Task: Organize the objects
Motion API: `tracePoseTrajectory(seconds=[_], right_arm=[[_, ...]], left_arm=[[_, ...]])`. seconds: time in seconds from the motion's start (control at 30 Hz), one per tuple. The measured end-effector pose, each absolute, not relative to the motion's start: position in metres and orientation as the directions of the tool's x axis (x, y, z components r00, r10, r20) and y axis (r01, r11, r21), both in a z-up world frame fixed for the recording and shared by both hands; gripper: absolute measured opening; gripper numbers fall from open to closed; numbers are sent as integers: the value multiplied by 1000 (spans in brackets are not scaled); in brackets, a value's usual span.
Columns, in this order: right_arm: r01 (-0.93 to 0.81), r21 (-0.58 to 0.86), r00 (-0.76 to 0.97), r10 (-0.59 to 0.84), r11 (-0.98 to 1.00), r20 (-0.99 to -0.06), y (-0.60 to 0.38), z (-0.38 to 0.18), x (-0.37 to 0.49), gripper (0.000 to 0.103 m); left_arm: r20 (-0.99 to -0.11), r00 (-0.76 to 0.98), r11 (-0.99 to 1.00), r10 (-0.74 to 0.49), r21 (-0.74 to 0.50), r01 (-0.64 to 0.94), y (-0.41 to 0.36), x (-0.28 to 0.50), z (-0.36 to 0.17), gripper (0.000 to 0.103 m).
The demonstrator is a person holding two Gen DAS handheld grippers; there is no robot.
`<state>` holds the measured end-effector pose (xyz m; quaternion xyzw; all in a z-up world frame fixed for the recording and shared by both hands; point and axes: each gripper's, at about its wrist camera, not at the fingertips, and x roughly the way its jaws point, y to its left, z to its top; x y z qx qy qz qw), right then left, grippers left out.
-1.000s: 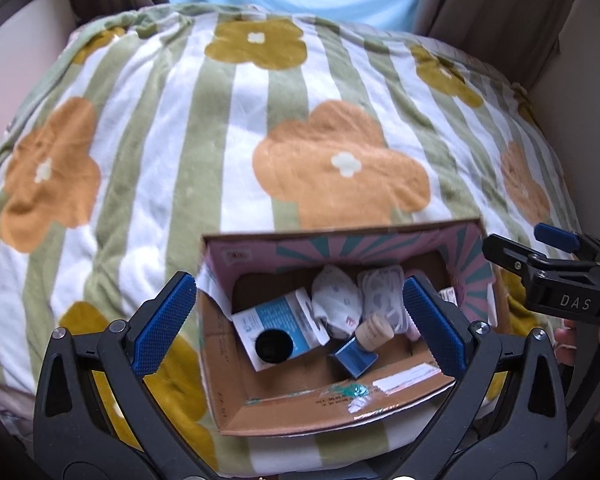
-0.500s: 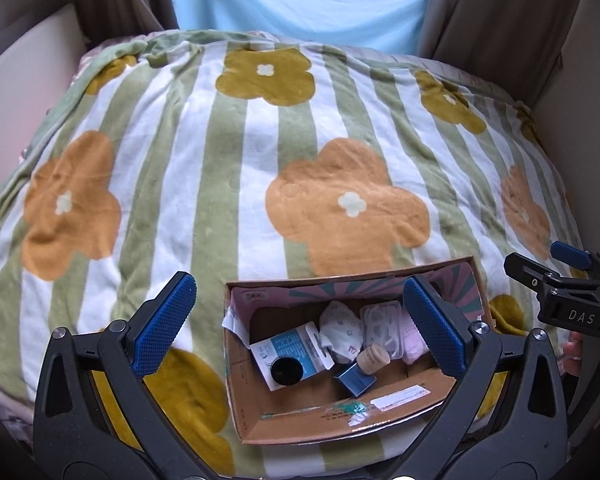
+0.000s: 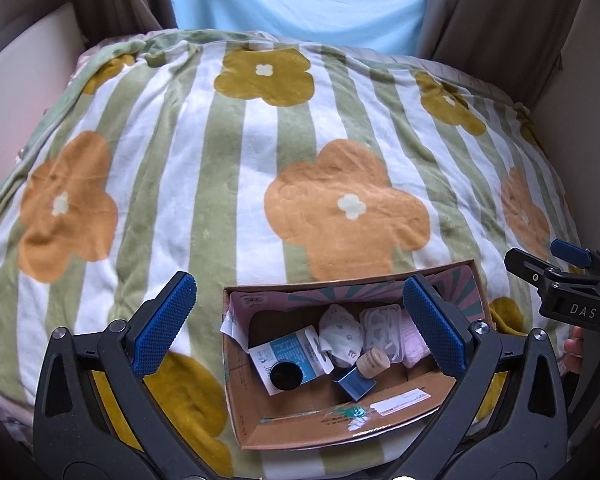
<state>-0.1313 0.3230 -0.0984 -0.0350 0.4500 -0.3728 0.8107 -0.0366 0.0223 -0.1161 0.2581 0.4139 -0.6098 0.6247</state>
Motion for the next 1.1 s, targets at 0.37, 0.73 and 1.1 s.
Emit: tracePoseTrajectory(seconds=[0.37,0.73,1.1], right_arm=[[563,-396,323,-634,725,-702,323,-100,-129,102],[554,-405,336,-641,727,-690,324,-104,-127,102],[545,-411,343,-642,730,-685,324,-105,-125,102]], left_arm=[[-831,-87,136,-549,-191,972,28,-31,-125,103],[-831,-81,140,-551,-188,972,32,-29,-126,103],[-828,-80,139,-556,-188,972,34,-27,-127,103]])
